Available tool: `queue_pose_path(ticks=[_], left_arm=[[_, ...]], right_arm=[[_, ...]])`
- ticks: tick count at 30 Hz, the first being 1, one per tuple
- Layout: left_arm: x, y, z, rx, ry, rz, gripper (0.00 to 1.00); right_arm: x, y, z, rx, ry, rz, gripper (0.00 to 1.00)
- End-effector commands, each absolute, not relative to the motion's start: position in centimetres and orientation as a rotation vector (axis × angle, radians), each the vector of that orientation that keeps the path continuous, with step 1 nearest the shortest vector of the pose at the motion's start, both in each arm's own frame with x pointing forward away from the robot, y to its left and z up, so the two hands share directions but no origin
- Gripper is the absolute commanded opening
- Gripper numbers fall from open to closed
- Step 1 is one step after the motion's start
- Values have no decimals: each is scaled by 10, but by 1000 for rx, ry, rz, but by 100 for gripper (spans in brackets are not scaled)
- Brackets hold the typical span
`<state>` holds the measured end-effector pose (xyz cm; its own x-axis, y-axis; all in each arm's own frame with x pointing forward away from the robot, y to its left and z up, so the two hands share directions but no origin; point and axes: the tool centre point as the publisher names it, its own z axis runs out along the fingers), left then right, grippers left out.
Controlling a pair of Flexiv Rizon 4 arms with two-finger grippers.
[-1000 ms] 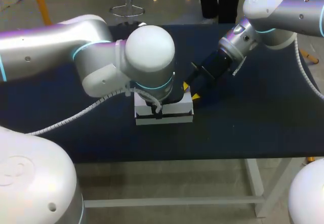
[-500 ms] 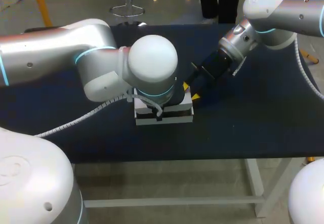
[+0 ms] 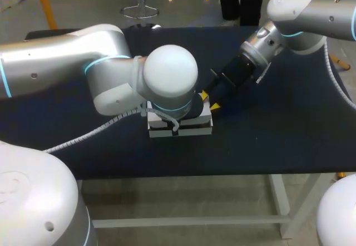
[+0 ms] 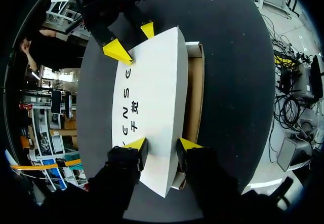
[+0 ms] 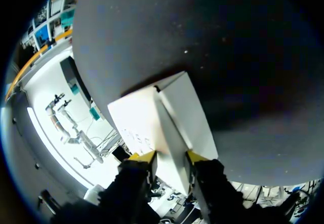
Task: Assemble the packaging by folding the flat box into shape, placing the metal phone stand inside, and closing the box properly
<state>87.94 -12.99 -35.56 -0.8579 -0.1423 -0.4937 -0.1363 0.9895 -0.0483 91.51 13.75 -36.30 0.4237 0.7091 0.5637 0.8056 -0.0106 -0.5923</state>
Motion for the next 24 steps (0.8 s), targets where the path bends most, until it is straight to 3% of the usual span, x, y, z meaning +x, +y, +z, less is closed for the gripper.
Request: queue_pose_path(ticks=[1,14,20,21,24], left_arm=[[878,-132,-360,-202,2610,-7,42],[874,-132,-363,-205,2615,-6,43],[873,-133,-361,-212,2618,-15,44],[872,-133,-361,-213,2618,-16,44],[871,-133,-361,-215,2624,-16,45]], right_arm=[[912,135,-362,-1755,-1314,-138,40],[901,122,-351,-1770,-1318,-191,36],[893,117,-341,-1765,-1327,-242,12],[892,117,-340,-1762,-1331,-249,0],[887,118,-337,-1753,-1346,-260,0]])
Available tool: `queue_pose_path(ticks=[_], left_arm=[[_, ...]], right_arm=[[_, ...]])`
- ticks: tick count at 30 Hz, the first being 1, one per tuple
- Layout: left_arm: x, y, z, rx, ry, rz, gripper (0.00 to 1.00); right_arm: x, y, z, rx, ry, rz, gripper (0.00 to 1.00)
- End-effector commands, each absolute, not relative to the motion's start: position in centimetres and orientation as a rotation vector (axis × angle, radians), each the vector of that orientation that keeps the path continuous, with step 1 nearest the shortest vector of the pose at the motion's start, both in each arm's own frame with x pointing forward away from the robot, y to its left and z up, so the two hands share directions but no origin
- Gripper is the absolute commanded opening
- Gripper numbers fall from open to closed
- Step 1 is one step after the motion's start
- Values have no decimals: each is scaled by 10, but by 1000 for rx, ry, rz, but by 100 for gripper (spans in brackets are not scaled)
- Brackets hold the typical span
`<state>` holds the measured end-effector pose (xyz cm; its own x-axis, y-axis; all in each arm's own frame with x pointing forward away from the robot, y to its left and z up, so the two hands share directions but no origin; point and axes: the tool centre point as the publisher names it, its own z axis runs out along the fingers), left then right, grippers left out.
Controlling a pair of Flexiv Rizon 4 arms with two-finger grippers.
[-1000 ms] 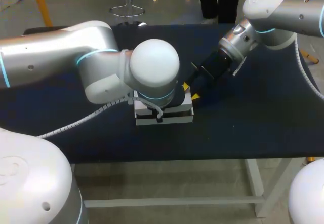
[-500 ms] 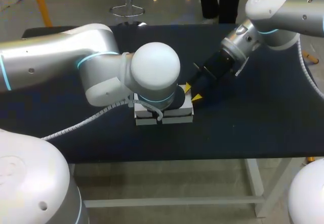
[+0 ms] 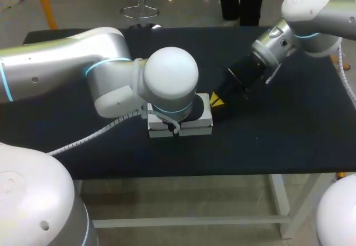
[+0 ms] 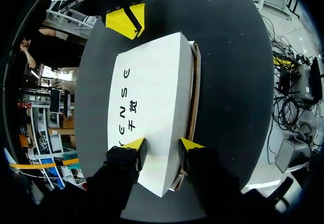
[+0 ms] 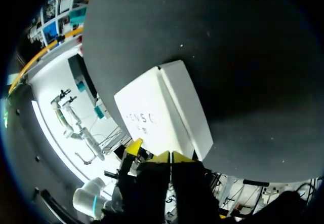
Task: Assemble the packaging by folding the flat box into shape, placing the metal phone stand inside, and closing the box properly
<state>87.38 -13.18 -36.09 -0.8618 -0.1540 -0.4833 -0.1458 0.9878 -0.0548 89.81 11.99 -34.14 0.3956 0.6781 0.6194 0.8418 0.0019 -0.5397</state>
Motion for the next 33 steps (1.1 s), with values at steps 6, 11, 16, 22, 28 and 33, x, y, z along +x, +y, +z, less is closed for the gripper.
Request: queue_pose_path(ticks=[6,11,16,22,28,33], left_arm=[[871,-133,-360,-225,2631,-10,48],[871,-133,-361,-231,2631,-13,47],[870,-132,-361,-235,2630,-18,46],[870,-132,-362,-240,2628,-21,43],[870,-132,-363,-242,2629,-18,42],[870,-132,-363,-240,2629,-17,42]], right_arm=[[878,127,-338,-1737,-1386,-250,0],[873,134,-341,-1734,-1413,-231,0],[871,136,-344,-1728,-1421,-224,0],[869,137,-346,-1725,-1424,-216,0],[868,138,-348,-1719,-1428,-209,0],[866,138,-350,-1715,-1433,-203,0]])
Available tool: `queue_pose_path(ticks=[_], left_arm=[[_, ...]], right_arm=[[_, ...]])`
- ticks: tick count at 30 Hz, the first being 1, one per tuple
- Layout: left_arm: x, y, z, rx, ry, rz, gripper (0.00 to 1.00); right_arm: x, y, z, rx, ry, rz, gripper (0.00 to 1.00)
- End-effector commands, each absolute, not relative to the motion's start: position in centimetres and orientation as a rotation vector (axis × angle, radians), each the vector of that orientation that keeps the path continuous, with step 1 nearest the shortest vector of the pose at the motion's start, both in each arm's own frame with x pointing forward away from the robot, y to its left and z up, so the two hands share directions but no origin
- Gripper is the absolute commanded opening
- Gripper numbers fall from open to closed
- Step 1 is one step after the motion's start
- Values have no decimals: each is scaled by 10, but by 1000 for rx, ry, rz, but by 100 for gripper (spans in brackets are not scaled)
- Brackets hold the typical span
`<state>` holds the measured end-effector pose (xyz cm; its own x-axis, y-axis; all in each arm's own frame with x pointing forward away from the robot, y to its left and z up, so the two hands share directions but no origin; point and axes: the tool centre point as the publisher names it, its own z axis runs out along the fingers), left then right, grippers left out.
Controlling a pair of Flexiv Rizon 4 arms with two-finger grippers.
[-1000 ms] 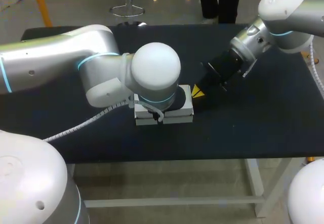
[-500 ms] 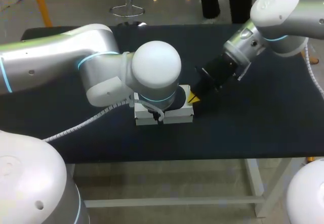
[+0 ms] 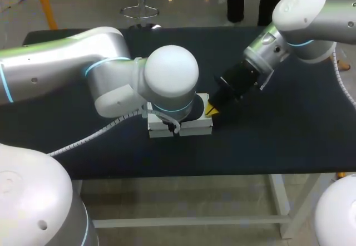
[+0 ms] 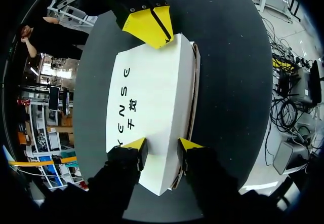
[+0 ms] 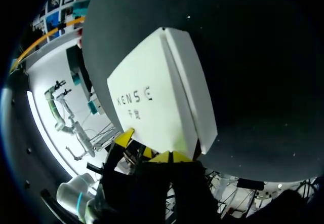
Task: Assemble the packaging by folding the flat box into shape, placing the metal phone stand inside, and closing the box properly
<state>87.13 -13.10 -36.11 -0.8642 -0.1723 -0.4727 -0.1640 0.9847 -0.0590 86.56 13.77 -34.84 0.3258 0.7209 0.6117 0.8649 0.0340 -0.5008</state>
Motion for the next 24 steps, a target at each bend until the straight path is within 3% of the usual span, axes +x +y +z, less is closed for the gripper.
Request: queue_pose_path(ticks=[1,14,24], left_arm=[[870,-132,-363,-240,2629,-16,42],[870,-132,-364,-246,2637,-16,43],[862,-117,-350,-255,2645,-88,49]], right_arm=[[865,138,-351,-1715,-1433,-201,0],[861,137,-359,-1716,-1435,-182,0],[865,139,-362,-1715,-1429,-172,0]])
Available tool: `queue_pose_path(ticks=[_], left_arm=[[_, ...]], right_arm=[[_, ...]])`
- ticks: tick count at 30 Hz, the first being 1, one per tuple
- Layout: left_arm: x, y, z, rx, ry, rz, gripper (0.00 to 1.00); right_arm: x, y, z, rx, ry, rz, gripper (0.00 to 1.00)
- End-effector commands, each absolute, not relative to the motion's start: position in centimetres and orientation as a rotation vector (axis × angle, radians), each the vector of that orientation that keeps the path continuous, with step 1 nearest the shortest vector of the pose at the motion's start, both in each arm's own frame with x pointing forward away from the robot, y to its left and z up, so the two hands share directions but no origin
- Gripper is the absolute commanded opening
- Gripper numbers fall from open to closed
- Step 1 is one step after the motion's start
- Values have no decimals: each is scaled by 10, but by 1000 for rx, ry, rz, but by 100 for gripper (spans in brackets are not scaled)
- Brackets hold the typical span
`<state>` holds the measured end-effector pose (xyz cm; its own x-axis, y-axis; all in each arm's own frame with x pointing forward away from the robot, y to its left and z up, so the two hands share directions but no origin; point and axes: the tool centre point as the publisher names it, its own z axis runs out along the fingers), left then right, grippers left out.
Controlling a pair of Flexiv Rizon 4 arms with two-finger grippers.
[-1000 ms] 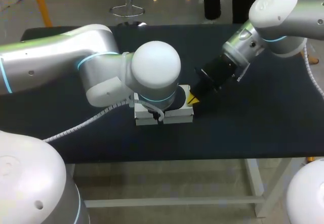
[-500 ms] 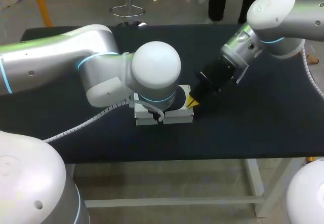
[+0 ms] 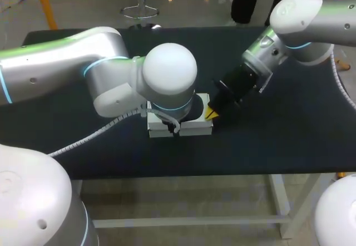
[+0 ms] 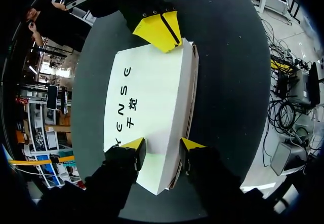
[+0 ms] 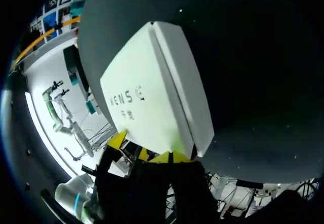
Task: Assemble the packaging by folding the flat box into shape, placing the metal phone stand inside, and closing the box properly
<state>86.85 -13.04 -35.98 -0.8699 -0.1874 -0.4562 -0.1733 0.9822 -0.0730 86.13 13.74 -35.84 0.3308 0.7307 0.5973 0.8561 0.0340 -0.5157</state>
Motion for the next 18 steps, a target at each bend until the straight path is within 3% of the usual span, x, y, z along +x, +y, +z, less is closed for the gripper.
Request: queue_pose_path(ticks=[1,4,5,7,8,18], left_arm=[[861,-114,-347,-250,2646,-105,49],[859,-106,-337,-272,2643,-188,47],[859,-103,-333,-291,2647,-228,43],[861,-96,-328,-330,2641,-306,17],[862,-93,-326,-346,2645,-341,0],[883,-84,-339,-475,2677,-539,0]], right_arm=[[865,139,-362,-1715,-1429,-172,0],[865,140,-363,-1716,-1427,-169,0],[865,140,-363,-1715,-1427,-169,0],[865,141,-363,-1716,-1427,-168,0],[865,141,-363,-1717,-1427,-168,0],[864,144,-364,-1720,-1427,-162,0]])
